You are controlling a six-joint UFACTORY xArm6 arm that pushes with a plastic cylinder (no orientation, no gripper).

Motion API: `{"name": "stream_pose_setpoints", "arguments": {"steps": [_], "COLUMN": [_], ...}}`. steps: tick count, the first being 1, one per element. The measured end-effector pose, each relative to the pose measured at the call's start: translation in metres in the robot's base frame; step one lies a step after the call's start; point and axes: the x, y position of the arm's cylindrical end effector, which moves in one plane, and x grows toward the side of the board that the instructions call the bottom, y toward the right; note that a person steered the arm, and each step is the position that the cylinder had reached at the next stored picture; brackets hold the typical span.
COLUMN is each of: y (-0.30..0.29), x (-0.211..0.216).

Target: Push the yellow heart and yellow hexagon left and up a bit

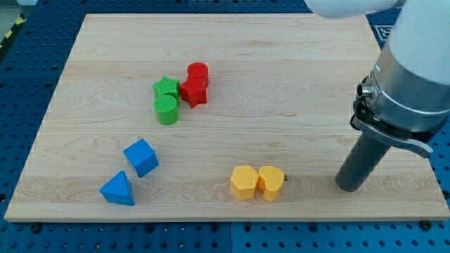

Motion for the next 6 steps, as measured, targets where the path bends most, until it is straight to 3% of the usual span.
{"name": "stream_pose_setpoints", "arguments": {"steps": [3, 6], "y": [-0.073, -0.159], "x": [0.025, -0.011]}}
